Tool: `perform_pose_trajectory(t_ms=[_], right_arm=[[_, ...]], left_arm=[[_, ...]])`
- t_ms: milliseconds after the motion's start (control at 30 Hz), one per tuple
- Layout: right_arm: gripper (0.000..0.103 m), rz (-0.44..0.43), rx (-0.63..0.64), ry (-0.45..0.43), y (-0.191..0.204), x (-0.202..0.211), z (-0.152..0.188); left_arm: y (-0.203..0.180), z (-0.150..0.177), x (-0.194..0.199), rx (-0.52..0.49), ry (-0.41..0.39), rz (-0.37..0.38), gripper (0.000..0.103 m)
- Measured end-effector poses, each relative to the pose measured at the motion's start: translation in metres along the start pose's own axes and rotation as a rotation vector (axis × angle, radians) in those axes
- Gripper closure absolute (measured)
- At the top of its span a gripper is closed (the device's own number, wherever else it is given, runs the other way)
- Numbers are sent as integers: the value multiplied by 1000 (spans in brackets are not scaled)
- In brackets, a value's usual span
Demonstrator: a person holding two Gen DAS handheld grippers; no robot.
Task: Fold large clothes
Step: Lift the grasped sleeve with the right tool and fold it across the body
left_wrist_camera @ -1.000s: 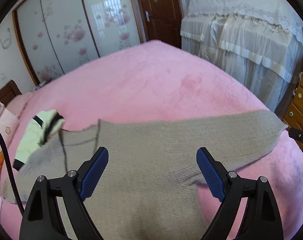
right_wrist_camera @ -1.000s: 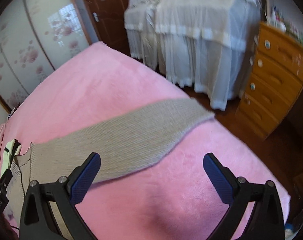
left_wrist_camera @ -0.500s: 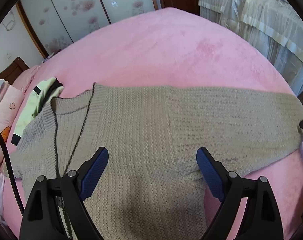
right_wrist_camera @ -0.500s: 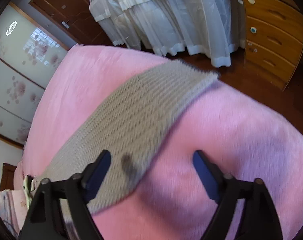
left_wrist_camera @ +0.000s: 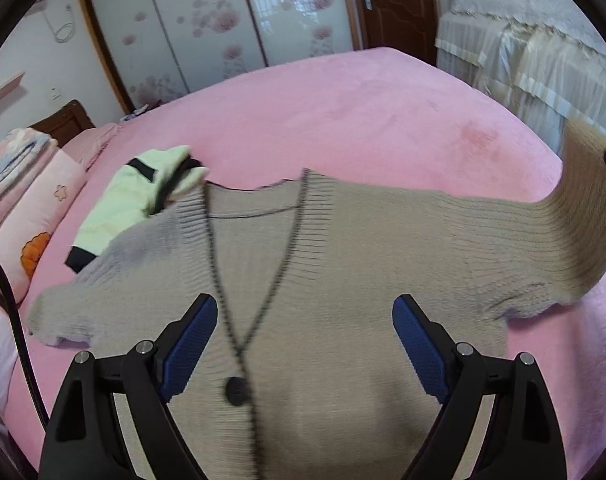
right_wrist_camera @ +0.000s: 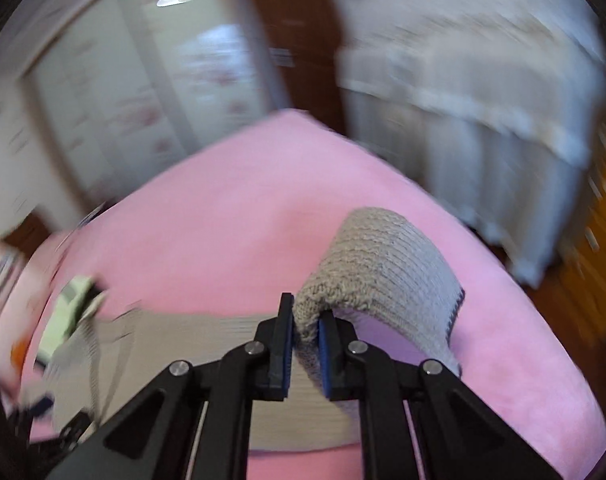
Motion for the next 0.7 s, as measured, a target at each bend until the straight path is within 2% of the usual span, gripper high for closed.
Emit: perform_pose_trajectory(t_ms=[67,133,167,200,267,367,433,600,667,700], right_arm=[[92,-56,100,14,50,-7,12],[91,-58,206,48,99,-26,38],[87,-59,232,78,112,-36,49],[78,-66,252,145,124,-54,68],[69,-80,256,275,136,-80,105],[69,-99,225,374,135,-86,143],[68,-120,187,403,125,-76,156],[65,-95,98,361,94,-37,161],[65,-86,70,331,82,-21,164],[65,-81,45,318,74,-11,167]], left_arm=[[25,6,4,22,-11,-9,14],[46,13,3,50,-9,-6,14],[54,16,0,58,1,2,14],[61,20,-4,68,18,10,14],[70,29,-15,77,56,41,14],[77,40,-31,80,109,118,14],[77,43,-38,88,127,188,14],[68,43,-61,163,161,448,15],[66,41,-75,212,176,525,22],[61,41,-80,230,189,555,30]])
Point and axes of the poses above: each gripper's, at about its wrist camera, not at the fingertips, and x roughly against the way its jaws point, y to its left, z to its underside, the point moved 1 cm from there along -x, roughly the way its jaws point, and after that the axes turned 4 degrees about -x, right-handed, at the moved point
